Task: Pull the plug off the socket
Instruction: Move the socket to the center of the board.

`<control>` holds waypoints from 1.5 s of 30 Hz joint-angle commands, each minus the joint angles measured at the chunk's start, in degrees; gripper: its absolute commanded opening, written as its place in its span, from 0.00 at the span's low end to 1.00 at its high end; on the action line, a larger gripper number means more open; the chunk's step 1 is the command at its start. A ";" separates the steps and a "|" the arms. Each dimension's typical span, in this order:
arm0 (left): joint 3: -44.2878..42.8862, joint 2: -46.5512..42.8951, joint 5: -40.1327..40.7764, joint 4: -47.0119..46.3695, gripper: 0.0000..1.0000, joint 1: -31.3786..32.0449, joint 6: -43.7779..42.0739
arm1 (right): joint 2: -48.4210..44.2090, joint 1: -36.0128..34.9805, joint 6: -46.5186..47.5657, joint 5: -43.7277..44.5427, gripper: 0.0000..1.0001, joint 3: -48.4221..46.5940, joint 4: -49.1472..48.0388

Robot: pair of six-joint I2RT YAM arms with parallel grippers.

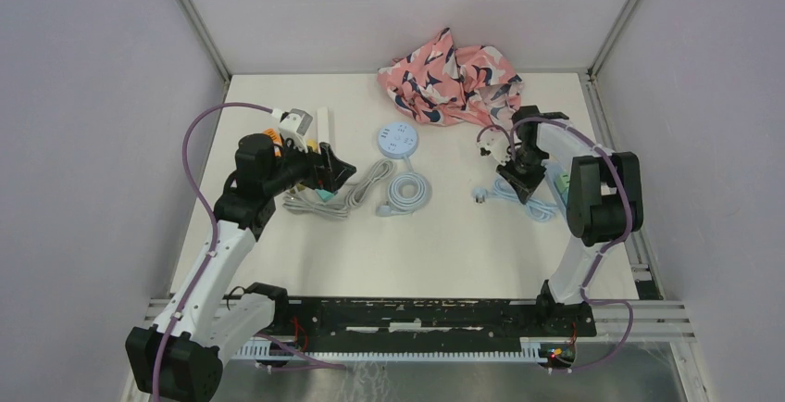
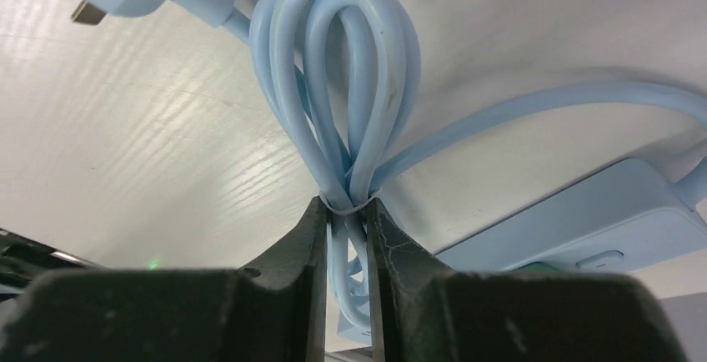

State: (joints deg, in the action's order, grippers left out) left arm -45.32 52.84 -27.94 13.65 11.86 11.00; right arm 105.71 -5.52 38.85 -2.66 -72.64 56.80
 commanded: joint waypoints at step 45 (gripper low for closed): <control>-0.45 2.27 -2.02 -1.12 0.99 -0.52 -3.38 | -3.28 -33.53 12.56 -44.48 0.74 -13.27 21.17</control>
State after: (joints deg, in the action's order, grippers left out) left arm -45.32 54.59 -27.44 14.24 11.60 10.13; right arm 108.09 -44.23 45.15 -42.65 -84.31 72.82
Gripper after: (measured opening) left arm 0.991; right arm 0.735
